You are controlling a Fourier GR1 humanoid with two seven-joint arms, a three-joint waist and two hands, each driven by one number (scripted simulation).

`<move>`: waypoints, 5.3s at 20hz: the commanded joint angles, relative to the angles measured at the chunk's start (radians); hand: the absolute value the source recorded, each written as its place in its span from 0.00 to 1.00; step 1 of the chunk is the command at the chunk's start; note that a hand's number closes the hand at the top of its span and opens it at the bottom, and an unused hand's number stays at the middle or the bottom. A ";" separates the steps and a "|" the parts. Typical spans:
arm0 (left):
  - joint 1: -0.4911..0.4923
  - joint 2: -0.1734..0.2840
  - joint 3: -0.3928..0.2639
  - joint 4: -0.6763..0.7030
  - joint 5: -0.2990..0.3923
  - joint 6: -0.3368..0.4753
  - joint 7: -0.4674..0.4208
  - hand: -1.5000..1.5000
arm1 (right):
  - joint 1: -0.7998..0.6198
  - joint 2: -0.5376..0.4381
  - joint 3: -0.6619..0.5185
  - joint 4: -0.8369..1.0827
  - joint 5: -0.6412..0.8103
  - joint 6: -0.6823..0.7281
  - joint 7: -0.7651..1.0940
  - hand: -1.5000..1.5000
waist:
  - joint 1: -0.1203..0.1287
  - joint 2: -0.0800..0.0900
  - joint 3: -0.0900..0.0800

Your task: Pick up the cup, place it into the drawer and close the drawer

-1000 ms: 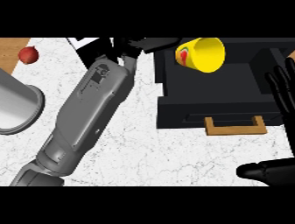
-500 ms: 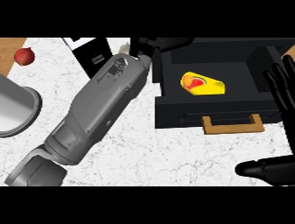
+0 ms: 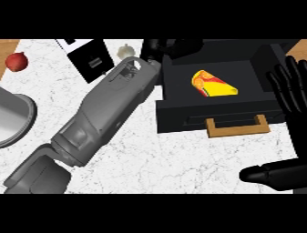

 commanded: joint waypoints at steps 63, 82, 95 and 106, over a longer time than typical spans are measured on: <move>1.014 0.523 0.158 -0.966 0.284 -0.249 -0.021 0.00 | -0.028 -0.217 0.308 0.328 0.820 0.057 -0.259 1.00 | 0.089 -0.016 -0.002; 1.192 0.547 0.356 -1.055 0.282 -0.438 0.055 0.00 | -0.449 -0.114 0.175 1.247 0.980 -0.150 -0.537 0.00 | 0.095 -0.014 -0.001; 1.174 0.515 0.346 -1.008 0.269 -0.528 0.045 0.00 | -0.775 -0.216 0.042 1.700 0.956 -0.126 -0.678 0.00 | 0.145 0.011 0.001; 1.161 0.488 0.345 -0.957 0.221 -0.538 0.002 0.00 | -0.847 -0.264 0.026 1.793 0.965 -0.119 -0.713 0.00 | 0.169 0.024 0.002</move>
